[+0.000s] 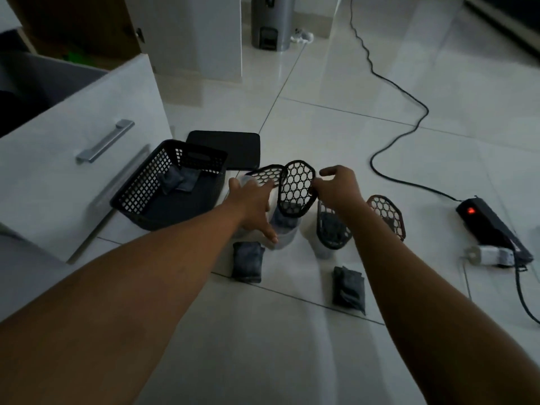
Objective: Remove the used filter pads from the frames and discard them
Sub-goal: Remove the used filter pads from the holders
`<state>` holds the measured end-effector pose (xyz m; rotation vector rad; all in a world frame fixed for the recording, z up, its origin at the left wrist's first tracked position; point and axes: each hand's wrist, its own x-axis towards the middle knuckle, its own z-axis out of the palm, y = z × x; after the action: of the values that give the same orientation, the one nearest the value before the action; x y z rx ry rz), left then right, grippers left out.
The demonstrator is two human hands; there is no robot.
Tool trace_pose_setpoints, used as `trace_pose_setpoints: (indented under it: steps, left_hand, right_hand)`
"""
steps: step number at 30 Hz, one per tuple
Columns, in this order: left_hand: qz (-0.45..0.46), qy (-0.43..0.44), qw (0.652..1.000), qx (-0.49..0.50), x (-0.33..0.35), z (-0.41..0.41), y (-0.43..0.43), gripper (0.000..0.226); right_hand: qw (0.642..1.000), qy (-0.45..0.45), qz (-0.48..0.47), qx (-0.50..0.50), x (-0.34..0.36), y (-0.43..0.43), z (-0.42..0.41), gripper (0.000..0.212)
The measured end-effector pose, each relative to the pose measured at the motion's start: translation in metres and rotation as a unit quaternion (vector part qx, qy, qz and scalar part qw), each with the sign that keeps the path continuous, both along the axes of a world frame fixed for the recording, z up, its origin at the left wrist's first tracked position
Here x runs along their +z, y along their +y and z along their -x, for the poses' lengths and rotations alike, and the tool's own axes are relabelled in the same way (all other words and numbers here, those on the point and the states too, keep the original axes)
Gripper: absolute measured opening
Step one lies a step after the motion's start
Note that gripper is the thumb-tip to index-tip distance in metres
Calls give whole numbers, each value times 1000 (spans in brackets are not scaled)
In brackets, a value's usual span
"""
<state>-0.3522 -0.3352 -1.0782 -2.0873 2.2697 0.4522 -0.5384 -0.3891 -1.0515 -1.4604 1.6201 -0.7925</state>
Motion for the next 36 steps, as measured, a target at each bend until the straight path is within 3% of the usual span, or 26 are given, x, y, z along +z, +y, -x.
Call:
trace_pose_setpoints:
  steps: [3, 6, 16, 23, 27, 31, 36]
  left_hand:
    - [2, 57, 998, 27, -4, -2, 6, 153]
    - [-10, 79, 996, 32, -3, -4, 9, 153]
    - [-9, 64, 998, 15, 1, -3, 6, 86]
    - [9, -44, 999, -8, 4, -2, -1, 88]
    - [16, -89, 995, -37, 11, 5, -8, 112]
    - [-24, -100, 994, -34, 14, 7, -17, 110]
    - [-20, -82, 996, -32, 15, 8, -15, 109]
  right_hand:
    - [998, 25, -51, 2, -22, 13, -3, 33]
    - [994, 97, -48, 23, -35, 22, -6, 30]
    - [961, 255, -15, 107, -35, 25, -21, 11]
    - [939, 309, -11, 149, -36, 21, -24, 19]
    - [920, 336, -36, 199, -31, 14, -23, 14]
    - [902, 356, -66, 237, -22, 2, -24, 26]
    - [858, 426, -48, 283, -11, -10, -31, 64]
